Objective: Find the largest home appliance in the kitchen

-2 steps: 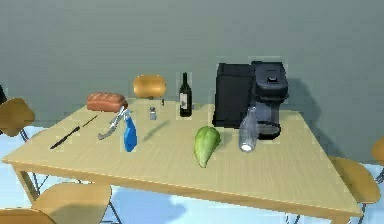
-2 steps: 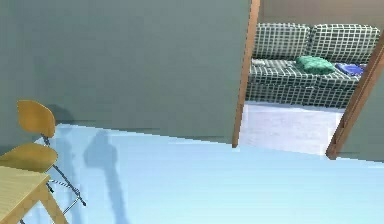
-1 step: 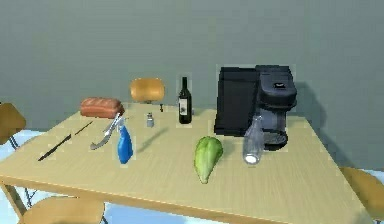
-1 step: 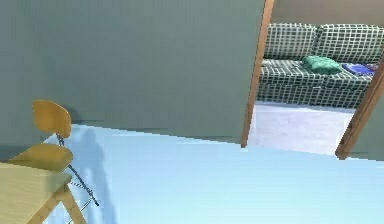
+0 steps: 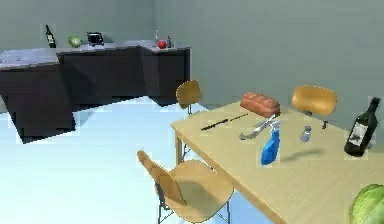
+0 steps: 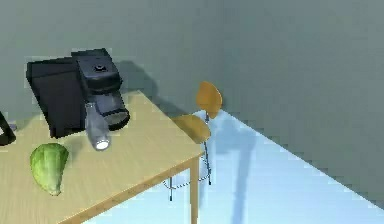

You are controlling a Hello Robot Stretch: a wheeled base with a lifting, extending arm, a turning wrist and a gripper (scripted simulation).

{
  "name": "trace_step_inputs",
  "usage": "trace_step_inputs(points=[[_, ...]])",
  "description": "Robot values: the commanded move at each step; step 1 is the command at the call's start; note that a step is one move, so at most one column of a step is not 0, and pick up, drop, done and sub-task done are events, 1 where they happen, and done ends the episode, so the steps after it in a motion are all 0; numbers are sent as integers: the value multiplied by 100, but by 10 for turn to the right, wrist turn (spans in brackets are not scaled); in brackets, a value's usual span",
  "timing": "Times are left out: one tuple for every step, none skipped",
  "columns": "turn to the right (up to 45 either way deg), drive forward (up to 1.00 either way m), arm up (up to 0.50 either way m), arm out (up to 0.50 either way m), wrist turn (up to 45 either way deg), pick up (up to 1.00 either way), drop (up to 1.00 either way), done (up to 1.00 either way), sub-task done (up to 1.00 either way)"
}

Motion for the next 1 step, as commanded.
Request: trace_step_inputs(points=[[-450, 0, 0, 0, 0, 0, 0, 0, 0]])
